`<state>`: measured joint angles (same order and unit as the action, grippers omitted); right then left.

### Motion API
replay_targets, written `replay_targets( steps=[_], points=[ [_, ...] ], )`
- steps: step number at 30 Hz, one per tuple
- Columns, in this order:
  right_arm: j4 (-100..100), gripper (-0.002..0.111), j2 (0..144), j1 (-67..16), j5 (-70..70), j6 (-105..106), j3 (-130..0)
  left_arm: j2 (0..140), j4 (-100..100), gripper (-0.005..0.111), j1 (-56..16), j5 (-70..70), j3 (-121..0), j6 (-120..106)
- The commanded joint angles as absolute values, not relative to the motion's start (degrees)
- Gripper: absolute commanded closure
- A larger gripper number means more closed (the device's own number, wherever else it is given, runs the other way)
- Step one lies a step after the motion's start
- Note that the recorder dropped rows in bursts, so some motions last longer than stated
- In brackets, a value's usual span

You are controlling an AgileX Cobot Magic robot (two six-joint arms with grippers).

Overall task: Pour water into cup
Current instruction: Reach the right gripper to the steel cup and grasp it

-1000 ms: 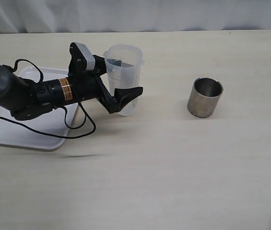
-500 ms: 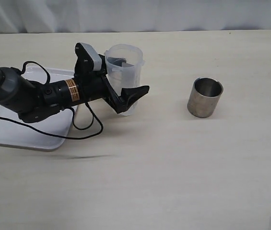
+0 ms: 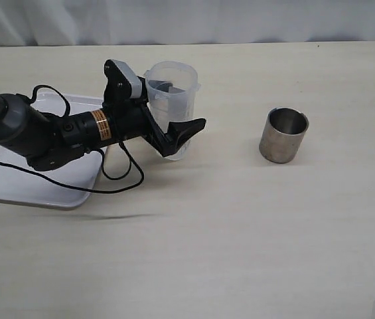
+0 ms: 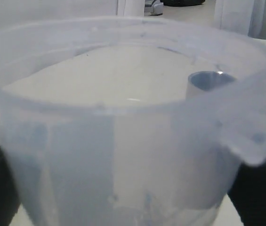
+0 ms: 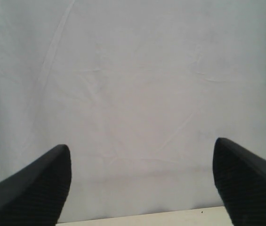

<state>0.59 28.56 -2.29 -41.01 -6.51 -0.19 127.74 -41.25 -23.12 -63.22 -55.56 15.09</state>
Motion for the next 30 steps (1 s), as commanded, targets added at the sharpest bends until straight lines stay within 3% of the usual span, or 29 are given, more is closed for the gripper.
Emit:
replay_targets(
  steps=[1,3,5,6,7,8,9,13,17,23,30],
  points=[
    [0.6,0.031,28.8,-2.1,-40.5,-6.2,0.0,127.6,-40.4,0.005,-23.3,-62.1,-55.7,14.9],
    [0.6,0.031,28.8,-2.1,-40.4,-6.2,0.0,127.6,-40.2,0.016,-23.3,-62.1,-55.7,14.9],
    [0.6,0.031,28.8,-2.1,-40.1,-6.2,0.0,127.6,-40.0,0.035,-23.3,-62.1,-55.7,14.9],
    [0.6,0.031,28.8,-2.1,-39.1,-6.2,0.0,127.6,-40.0,0.057,-23.3,-62.1,-55.7,14.9],
    [0.6,0.031,29.1,-2.1,-38.9,-6.2,0.0,127.6,-40.2,0.07,-23.3,-62.0,-55.7,15.1],
    [0.0,0.031,30.5,-2.1,-39.1,-6.2,0.0,127.6,-40.2,0.097,-23.3,-61.1,-55.7,15.5],
    [-0.5,0.031,31.5,-2.1,-39.3,-6.1,0.0,127.6,-40.3,0.107,-23.3,-60.8,-55.7,15.5],
    [-5.4,0.03,44.3,-2.1,-39.1,-6.0,-3.4,127.6,-40.2,0.107,-23.3,-58.8,-55.7,15.2],
    [-7.5,0.018,67.7,-2.1,-45.6,-5.6,-9.0,127.6,-40.4,0.107,-23.3,-58.9,-55.7,15.3],
    [-21.4,0.017,95.2,-2.1,-51.8,-5.6,-20.9,127.6,-40.4,0.107,-23.3,-58.9,-55.7,15.3],
    [-22.4,0.017,104.7,-2.1,-58.9,-4.0,-23.9,127.6,-40.5,0.107,-23.3,-58.9,-55.7,15.4]
  ],
)
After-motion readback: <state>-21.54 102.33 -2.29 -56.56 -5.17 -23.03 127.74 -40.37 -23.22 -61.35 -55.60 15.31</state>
